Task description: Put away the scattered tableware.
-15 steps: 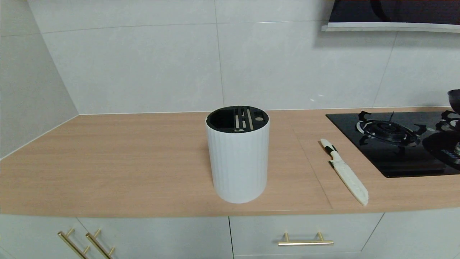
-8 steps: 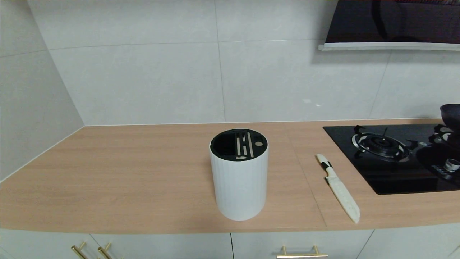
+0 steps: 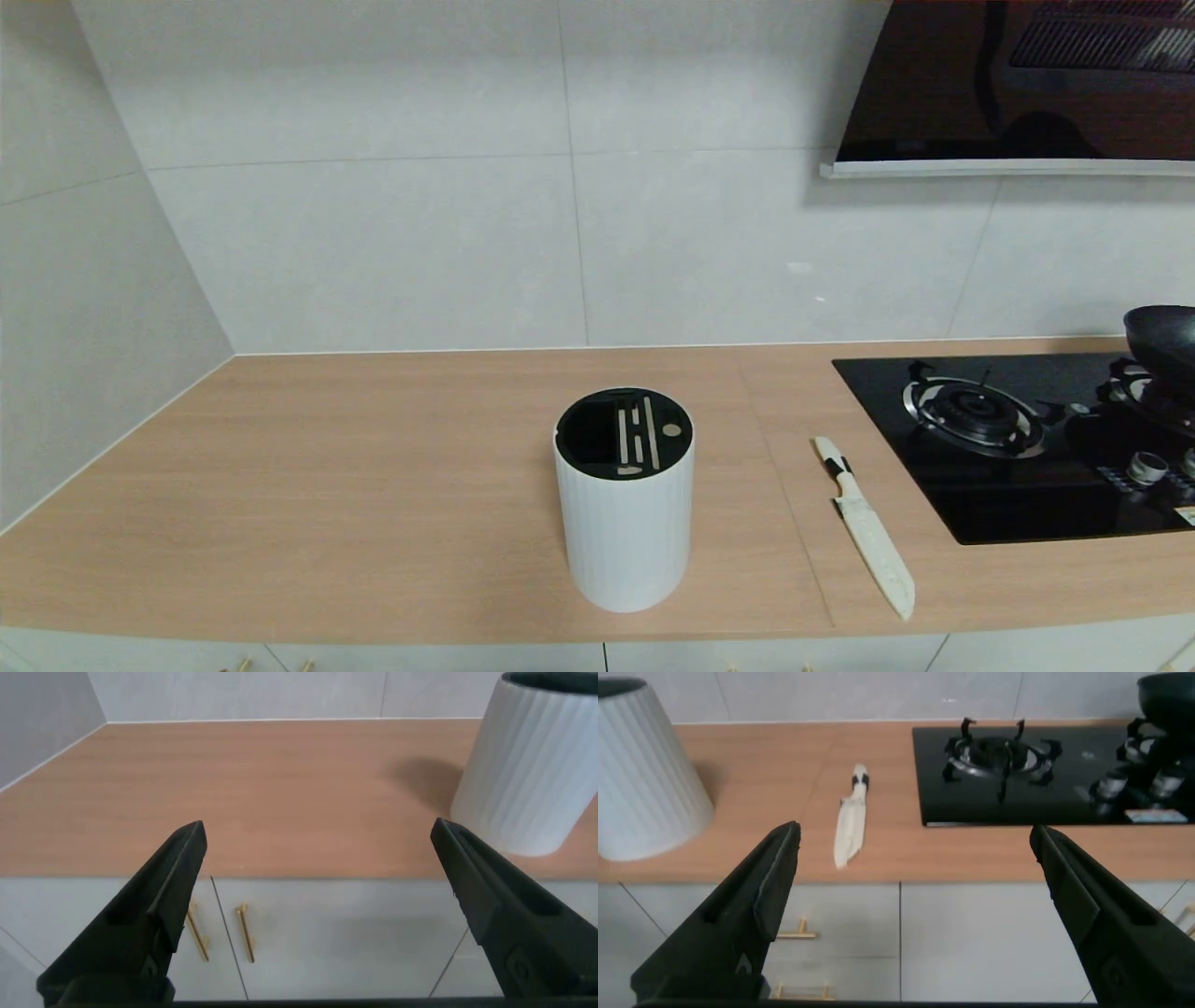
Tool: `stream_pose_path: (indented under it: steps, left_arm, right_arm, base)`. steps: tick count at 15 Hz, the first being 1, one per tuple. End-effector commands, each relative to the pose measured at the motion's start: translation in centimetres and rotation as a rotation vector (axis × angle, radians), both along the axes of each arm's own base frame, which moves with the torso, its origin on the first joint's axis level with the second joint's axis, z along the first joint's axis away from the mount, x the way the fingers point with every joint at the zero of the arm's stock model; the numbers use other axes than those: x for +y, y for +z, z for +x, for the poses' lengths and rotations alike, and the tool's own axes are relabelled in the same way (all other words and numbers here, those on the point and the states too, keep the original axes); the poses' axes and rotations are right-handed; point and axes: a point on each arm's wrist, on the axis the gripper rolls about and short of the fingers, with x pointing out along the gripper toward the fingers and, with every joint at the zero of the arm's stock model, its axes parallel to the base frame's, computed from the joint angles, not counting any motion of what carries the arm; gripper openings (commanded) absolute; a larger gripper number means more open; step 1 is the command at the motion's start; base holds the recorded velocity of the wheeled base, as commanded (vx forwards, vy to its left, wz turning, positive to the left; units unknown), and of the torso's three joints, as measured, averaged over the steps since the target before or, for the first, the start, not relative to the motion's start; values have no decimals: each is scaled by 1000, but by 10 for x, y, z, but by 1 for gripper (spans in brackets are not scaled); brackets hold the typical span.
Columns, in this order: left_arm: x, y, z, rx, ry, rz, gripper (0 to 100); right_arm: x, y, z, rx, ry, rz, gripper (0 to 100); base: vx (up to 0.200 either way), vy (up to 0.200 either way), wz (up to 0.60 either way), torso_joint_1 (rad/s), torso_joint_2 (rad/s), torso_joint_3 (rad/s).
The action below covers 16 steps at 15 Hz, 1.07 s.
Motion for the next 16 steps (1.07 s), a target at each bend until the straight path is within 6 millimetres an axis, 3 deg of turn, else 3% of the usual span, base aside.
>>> stream_pose_path:
  steps: [1,14,16]
  left_arm:
    - [0,0,0,0,1,0,100]
    - [0,0,0,0,1,3,100]
    - [0,0,0,2,1,3,100]
  right_arm:
    - [0,0,0,1,0,-1,100]
    - [0,0,0,1,-1,-13,100]
    - [1,28,-7,-118,33,5,100]
  base:
    - [0,0,0,198,-408,-207]
    - [0,0,0,9,-18,-9]
    - [0,0,0,0,0,0]
